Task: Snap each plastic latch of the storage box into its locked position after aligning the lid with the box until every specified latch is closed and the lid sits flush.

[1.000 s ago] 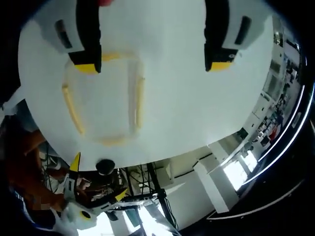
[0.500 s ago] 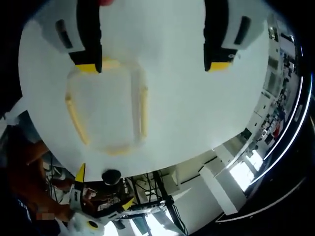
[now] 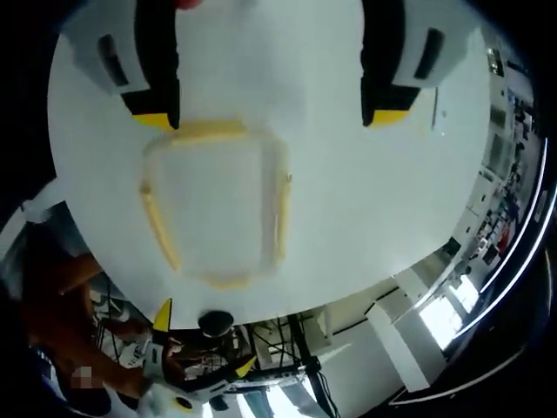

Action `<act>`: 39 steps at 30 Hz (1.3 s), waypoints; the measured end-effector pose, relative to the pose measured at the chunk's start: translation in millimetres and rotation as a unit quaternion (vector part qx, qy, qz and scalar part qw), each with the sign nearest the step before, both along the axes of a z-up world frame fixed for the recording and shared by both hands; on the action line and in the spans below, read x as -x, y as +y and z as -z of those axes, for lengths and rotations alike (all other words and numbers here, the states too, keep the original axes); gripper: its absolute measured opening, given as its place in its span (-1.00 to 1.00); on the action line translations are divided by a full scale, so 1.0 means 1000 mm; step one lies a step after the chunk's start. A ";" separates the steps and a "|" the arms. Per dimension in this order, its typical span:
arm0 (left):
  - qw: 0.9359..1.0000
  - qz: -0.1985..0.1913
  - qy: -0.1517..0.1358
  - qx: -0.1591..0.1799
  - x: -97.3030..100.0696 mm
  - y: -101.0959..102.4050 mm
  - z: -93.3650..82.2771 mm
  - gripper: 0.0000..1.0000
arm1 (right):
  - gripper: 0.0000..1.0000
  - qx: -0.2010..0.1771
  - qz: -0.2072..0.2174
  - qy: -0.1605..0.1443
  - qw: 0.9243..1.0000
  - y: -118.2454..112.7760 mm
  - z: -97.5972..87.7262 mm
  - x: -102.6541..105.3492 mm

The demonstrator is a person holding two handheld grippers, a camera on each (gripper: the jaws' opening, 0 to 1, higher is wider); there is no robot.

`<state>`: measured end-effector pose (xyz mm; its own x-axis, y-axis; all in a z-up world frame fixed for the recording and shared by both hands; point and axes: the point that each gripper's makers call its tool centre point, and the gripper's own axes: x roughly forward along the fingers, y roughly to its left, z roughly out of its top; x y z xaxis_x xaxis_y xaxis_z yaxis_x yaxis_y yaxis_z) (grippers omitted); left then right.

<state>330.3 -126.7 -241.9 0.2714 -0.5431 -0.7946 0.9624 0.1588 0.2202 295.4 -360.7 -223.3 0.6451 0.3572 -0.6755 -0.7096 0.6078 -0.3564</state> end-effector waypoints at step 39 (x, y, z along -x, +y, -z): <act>0.996 -0.004 0.089 0.014 0.035 0.010 0.027 0.99 | 1.00 0.061 -0.266 0.084 0.958 0.018 0.041 -0.001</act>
